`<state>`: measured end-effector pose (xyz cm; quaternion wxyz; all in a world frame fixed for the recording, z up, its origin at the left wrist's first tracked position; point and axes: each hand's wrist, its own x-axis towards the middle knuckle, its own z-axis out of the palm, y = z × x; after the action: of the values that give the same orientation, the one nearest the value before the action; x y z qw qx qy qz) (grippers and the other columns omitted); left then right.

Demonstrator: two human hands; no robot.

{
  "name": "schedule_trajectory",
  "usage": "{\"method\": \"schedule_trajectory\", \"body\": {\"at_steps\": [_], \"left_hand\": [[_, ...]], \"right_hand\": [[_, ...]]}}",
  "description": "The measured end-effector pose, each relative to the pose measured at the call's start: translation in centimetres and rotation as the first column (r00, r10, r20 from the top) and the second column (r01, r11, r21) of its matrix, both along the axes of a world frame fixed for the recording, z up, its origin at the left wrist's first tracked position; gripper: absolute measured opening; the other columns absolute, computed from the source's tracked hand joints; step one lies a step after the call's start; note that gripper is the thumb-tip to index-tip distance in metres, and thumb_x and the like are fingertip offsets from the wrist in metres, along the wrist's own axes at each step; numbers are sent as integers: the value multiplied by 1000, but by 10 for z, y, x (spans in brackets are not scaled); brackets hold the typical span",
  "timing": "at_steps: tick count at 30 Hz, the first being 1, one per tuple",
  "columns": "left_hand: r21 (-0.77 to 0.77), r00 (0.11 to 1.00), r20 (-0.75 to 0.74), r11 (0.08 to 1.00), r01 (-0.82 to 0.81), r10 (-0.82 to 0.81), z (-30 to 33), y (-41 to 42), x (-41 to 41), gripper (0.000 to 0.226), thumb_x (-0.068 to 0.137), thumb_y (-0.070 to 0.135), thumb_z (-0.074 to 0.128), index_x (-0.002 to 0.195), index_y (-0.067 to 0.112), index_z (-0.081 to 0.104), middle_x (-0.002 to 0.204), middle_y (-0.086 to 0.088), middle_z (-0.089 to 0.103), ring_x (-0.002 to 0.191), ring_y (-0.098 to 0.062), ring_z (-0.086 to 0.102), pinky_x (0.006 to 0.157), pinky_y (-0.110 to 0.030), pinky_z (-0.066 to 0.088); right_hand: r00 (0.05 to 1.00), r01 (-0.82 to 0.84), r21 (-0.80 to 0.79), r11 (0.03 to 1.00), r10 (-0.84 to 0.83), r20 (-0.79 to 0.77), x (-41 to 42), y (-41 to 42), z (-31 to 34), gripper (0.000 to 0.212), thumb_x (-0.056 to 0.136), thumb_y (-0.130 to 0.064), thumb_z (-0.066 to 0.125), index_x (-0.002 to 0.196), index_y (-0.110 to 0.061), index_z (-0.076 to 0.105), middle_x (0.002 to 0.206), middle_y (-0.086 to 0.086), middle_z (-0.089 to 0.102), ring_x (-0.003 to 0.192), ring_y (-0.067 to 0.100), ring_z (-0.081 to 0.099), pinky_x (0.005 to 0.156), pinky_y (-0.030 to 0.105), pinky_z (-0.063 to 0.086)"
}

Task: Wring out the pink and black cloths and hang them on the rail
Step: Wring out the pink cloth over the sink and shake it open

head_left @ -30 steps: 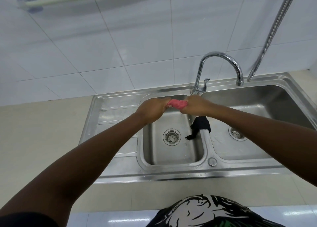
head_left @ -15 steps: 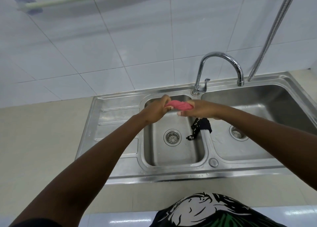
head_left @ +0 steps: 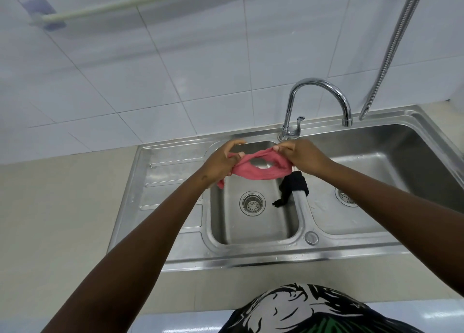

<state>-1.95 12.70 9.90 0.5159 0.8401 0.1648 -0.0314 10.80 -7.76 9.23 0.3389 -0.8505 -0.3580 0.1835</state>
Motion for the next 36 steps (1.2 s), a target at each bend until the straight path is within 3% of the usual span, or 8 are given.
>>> {"method": "schedule_trajectory", "body": {"at_steps": [3, 7, 11, 14, 17, 24, 32, 36], "left_hand": [[79, 993, -35, 990, 115, -112, 9, 0, -4, 22, 95, 33, 51, 109, 39, 66, 61, 24, 62, 42, -4, 47, 32, -22, 40], [105, 994, -27, 989, 107, -105, 20, 0, -8, 18, 80, 45, 70, 93, 32, 73, 60, 24, 64, 46, -4, 51, 32, -17, 36], [149, 988, -48, 977, 154, -148, 24, 1, -8, 19, 76, 41, 76, 81, 22, 74, 53, 23, 61, 41, 4, 49, 37, -7, 32], [137, 992, -66, 984, 116, -108, 28, 2, -10, 32, 84, 46, 66, 82, 15, 74, 63, 15, 68, 55, 1, 60, 54, -9, 43], [-37, 998, -65, 999, 8, -10, 31, 5, -14, 34, 93, 35, 57, 96, 4, 73, 91, -4, 76, 83, -17, 71, 85, -32, 56], [-294, 965, -137, 921, -255, 223, 38, -4, -10, 24, 99, 10, 44, 85, 15, 62, 71, -1, 57, 55, -7, 39, 44, -13, 36], [-30, 993, -112, 999, -42, 39, 58, 1, -10, 20, 92, 44, 54, 102, 28, 59, 66, 6, 43, 54, -8, 36, 49, -21, 26], [437, 984, -157, 888, 143, -81, 68, 10, -13, 34, 71, 50, 76, 80, 21, 62, 73, 9, 57, 68, -9, 53, 57, -25, 36]], "right_hand": [[999, 26, 42, 999, -26, 22, -1, -1, 5, 44, 97, -32, 44, 77, 2, 62, 68, 19, 62, 60, 19, 49, 63, 32, 36], [996, 78, 132, 988, -73, -48, -2, -3, 13, 47, 97, -32, 45, 71, 5, 56, 64, 16, 54, 60, 22, 50, 70, 46, 51], [995, 94, 146, 985, -96, 8, -5, -4, 19, 45, 96, -34, 47, 54, -20, 53, 50, -5, 47, 46, 8, 42, 53, 27, 39], [987, 150, 206, 967, -159, 29, -6, -5, 24, 44, 96, -38, 47, 56, -19, 55, 49, -6, 47, 46, 5, 41, 46, 13, 31], [977, 178, 237, 955, -200, 75, -2, -9, 31, 44, 96, -37, 45, 66, -8, 57, 54, -3, 47, 52, 7, 43, 50, 12, 30], [987, 127, 194, 973, -144, 76, 0, -11, 40, 41, 96, -30, 47, 56, -23, 44, 57, -6, 44, 57, 6, 42, 55, 16, 30], [978, -107, -126, 986, 127, 164, 17, -22, 67, 18, 79, -28, 71, 82, -20, 55, 76, -4, 54, 72, 17, 53, 58, 29, 34], [917, -166, -257, 952, 245, 315, 25, -22, 79, 6, 80, -3, 58, 86, -3, 58, 82, 3, 51, 86, 28, 53, 70, 32, 35]]}}
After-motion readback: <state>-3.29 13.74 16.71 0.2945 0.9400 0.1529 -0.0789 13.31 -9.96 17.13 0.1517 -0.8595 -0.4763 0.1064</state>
